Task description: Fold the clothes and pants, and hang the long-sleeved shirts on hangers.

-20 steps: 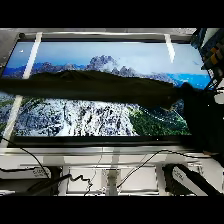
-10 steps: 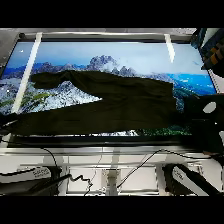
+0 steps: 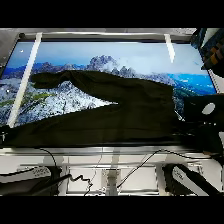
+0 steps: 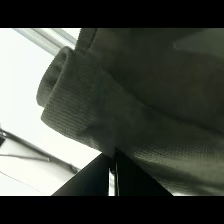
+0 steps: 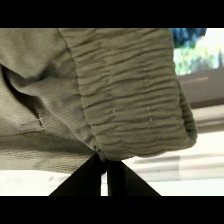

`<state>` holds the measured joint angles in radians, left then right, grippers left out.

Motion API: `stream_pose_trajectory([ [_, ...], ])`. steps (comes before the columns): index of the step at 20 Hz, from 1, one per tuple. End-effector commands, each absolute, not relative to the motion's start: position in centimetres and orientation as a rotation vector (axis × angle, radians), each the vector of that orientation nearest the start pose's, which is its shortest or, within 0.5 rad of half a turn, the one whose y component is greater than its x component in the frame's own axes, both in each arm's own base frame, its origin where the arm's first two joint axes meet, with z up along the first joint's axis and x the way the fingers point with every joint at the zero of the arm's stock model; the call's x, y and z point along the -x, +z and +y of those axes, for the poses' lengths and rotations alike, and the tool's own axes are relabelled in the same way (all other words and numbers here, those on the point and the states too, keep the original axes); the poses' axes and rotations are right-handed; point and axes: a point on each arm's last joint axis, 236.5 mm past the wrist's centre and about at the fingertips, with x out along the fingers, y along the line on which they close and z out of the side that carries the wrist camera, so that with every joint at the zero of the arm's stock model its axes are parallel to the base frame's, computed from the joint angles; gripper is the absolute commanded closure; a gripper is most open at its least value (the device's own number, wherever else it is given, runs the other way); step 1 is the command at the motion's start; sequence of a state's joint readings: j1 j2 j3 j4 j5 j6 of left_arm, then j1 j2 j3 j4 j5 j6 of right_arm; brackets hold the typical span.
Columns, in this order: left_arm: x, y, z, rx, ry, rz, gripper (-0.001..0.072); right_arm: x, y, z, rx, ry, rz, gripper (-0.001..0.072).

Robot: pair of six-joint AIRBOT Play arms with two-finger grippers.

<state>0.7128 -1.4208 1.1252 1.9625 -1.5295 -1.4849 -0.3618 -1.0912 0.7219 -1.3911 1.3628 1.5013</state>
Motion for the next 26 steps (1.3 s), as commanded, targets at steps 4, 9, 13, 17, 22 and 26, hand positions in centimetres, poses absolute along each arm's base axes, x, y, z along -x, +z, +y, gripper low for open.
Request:
stream_pose_trajectory([
  [4, -23.4, -3.4, 30.2, 0.089, 0.719, 1.547, 0.0694, -20.8, -6.3, -2.7, -0.469, -0.089, 1.681, 0.0683],
  [9, -38.8, 3.3, 29.7, -0.053, 0.652, 1.020, 0.0695, -27.1, -5.2, -1.8, -0.633, -0.145, 1.253, 0.0683],
  [13, -50.0, 14.7, 26.4, 0.053, 0.593, 0.513, 0.0696, -36.7, 1.8, -6.0, -0.768, -0.252, 0.759, 0.0683],
  [17, -53.0, 23.8, 25.8, 0.267, 0.567, 0.246, 0.0695, -47.0, 10.2, -7.4, -0.695, -0.180, 0.557, 0.0683],
  [22, -47.2, 14.8, 26.5, -0.023, 0.570, 0.746, 0.0695, -49.0, 11.0, -7.7, -0.529, -0.155, 0.618, 0.0685],
  [26, -41.6, 0.7, 22.9, 0.033, 0.418, 1.084, 0.0695, -41.4, 1.2, -7.9, -0.364, -0.207, 0.976, 0.0685],
])
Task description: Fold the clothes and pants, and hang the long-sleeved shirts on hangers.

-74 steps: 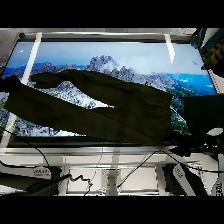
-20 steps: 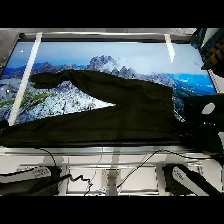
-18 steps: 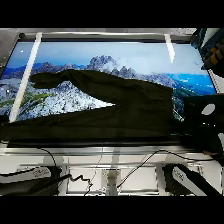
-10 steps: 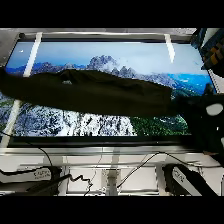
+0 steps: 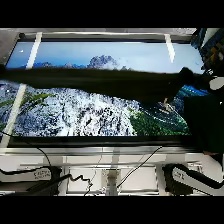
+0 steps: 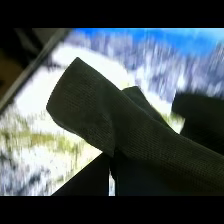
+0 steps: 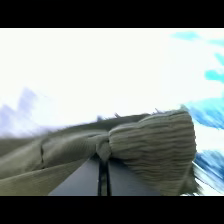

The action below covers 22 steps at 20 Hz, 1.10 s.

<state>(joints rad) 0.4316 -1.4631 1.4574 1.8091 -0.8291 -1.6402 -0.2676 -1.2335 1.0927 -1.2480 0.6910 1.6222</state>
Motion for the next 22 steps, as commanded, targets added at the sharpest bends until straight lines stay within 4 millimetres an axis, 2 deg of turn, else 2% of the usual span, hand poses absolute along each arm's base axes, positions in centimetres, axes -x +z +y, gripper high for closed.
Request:
stream_pose_trajectory([
  [1, -39.6, -2.3, 22.0, 0.033, 0.406, 1.151, 0.0695, -39.3, -1.1, -7.4, -0.368, -0.211, 1.038, 0.0685],
  [3, -35.8, -6.2, 20.9, 0.021, 0.392, 1.260, 0.0695, -35.0, -4.5, -6.2, -0.382, -0.214, 1.147, 0.0685],
  [5, -32.3, -7.8, 20.5, -0.027, 0.392, 1.353, 0.0694, -30.8, -6.6, -5.0, -0.392, -0.210, 1.246, 0.0685],
  [6, -31.1, -7.6, 21.0, -0.070, 0.404, 1.377, 0.0694, -29.0, -7.0, -4.7, -0.382, -0.210, 1.284, 0.0684],
  [9, -28.4, -5.0, 23.5, -0.163, 0.478, 1.416, 0.0694, -25.1, -6.8, -4.7, -0.327, -0.215, 1.386, 0.0684],
  [11, -25.8, -4.1, 24.6, -0.150, 0.506, 1.468, 0.0694, -23.2, -6.3, -4.6, -0.306, -0.218, 1.444, 0.0684],
  [13, -23.2, -4.1, 26.0, -0.138, 0.517, 1.529, 0.0694, -21.7, -6.1, -4.4, -0.301, -0.218, 1.497, 0.0684],
  [16, -21.8, -4.0, 28.7, -0.090, 0.588, 1.491, 0.0694, -20.4, -6.1, -4.1, -0.302, -0.213, 1.554, 0.0684],
  [18, -20.9, -4.0, 29.7, -0.054, 0.624, 1.475, 0.0693, -19.7, -6.1, -3.9, -0.306, -0.211, 1.584, 0.0684],
  [20, -20.9, -4.2, 29.9, 0.002, 0.636, 1.443, 0.0692, -18.6, -6.1, -3.6, -0.312, -0.206, 1.634, 0.0683],
  [22, -22.0, -4.6, 29.2, 0.076, 0.622, 1.392, 0.0692, -17.7, -6.3, -2.8, -0.338, -0.194, 1.659, 0.0683],
])
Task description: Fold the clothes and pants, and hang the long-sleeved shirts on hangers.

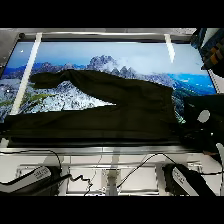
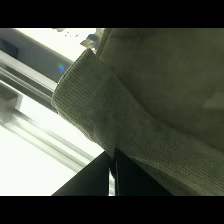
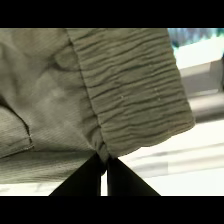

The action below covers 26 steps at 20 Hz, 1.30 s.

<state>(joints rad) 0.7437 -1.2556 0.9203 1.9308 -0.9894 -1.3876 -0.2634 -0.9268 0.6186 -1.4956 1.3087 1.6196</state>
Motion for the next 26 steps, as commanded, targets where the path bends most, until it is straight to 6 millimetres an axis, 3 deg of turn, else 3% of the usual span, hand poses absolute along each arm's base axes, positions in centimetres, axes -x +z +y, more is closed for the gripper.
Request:
stream_pose_trajectory([
  [1, -22.4, -4.8, 28.8, 0.096, 0.614, 1.380, 0.0692, -17.1, -6.5, -2.2, -0.360, -0.182, 1.667, 0.0684],
  [5, -22.3, -5.9, 28.6, 0.103, 0.596, 1.416, 0.0689, -14.8, -7.3, -0.9, -0.408, -0.196, 1.647, 0.0683],
  [6, -22.0, -6.2, 28.4, 0.098, 0.584, 1.435, 0.0571, -14.6, -7.2, -0.9, -0.414, -0.205, 1.630, 0.0667],
  [7, -21.5, -6.2, 28.2, 0.088, 0.573, 1.462, 0.0245, -14.6, -6.9, -0.9, -0.411, -0.204, 1.609, 0.0523],
  [8, -21.1, -6.0, 28.6, 0.072, 0.589, 1.476, 0.0005, -14.8, -6.6, -0.9, -0.409, -0.202, 1.588, 0.0302],
  [9, -20.3, -5.7, 28.9, 0.060, 0.615, 1.503, 0.0020, -14.8, -6.3, -0.9, -0.407, -0.202, 1.576, 0.0222],
  [12, -17.1, -3.7, 30.9, 0.022, 0.795, 1.551, 0.0023, -14.1, -5.5, -0.7, -0.405, -0.195, 1.604, 0.0220],
  [15, -17.2, -2.8, 31.5, 0.036, 0.855, 1.509, 0.0023, -15.1, -4.5, -1.0, -0.400, -0.195, 1.566, 0.0220],
  [17, -17.7, -2.9, 31.3, 0.037, 0.843, 1.498, 0.0024, -16.9, -2.9, -1.5, -0.387, -0.197, 1.497, 0.0220],
  [18, -18.0, -2.9, 31.3, 0.032, 0.839, 1.493, 0.0024, -18.5, -1.9, -2.0, -0.375, -0.202, 1.432, 0.0221],
  [21, -19.0, -2.8, 31.2, 0.012, 0.823, 1.472, 0.0024, -26.7, 2.6, -5.6, -0.291, -0.245, 1.062, 0.0221],
  [23, -19.8, -2.7, 30.7, -0.006, 0.804, 1.467, 0.0024, -31.1, 4.8, -7.7, -0.306, -0.275, 0.926, 0.0256],
  [24, -20.2, -2.7, 30.4, -0.016, 0.792, 1.465, 0.0024, -32.4, 4.6, -8.8, -0.334, -0.294, 0.939, 0.0256],
  [26, -21.3, -2.7, 29.7, -0.028, 0.763, 1.456, 0.0023, -34.0, 2.3, -11.0, -0.406, -0.303, 1.059, 0.0254],
])
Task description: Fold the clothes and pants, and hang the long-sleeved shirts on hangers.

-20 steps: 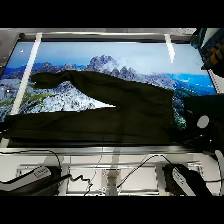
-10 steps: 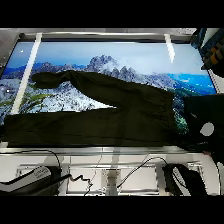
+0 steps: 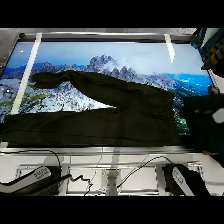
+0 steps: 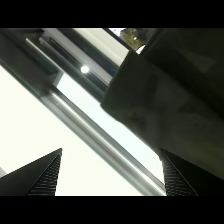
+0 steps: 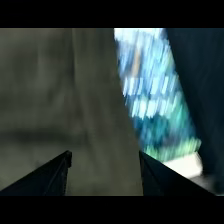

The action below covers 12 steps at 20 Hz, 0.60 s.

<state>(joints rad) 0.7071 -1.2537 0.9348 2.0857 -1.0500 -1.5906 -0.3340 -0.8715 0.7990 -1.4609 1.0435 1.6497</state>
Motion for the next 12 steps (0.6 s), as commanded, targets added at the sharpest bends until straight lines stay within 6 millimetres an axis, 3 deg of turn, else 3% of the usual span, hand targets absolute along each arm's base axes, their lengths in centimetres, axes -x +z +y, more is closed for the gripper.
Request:
stream_pose_trajectory([
  [1, -21.8, -2.6, 29.4, -0.040, 0.752, 1.451, 0.0023, -34.1, 0.6, -11.0, -0.476, -0.247, 1.162, 0.0254],
  [3, -22.9, -2.3, 29.0, -0.061, 0.735, 1.435, 0.0023, -34.2, -1.4, -8.7, -0.689, -0.031, 1.305, 0.0244],
  [5, -23.8, -1.9, 28.8, -0.078, 0.722, 1.418, 0.0023, -33.9, -3.0, -7.9, -0.870, 0.080, 1.380, 0.0110],
  [8, -25.1, -1.7, 27.8, -0.090, 0.692, 1.403, 0.0023, -33.3, -6.2, -9.2, -0.835, 0.051, 1.442, 0.0080],
  [10, -26.1, -1.7, 27.0, -0.101, 0.664, 1.394, 0.0023, -34.1, -7.0, -9.8, -0.780, 0.021, 1.423, 0.0017],
  [12, -27.0, -1.7, 26.2, -0.124, 0.638, 1.386, 0.0023, -34.5, -7.6, -9.4, -0.716, 0.016, 1.432, 0.0017],
])
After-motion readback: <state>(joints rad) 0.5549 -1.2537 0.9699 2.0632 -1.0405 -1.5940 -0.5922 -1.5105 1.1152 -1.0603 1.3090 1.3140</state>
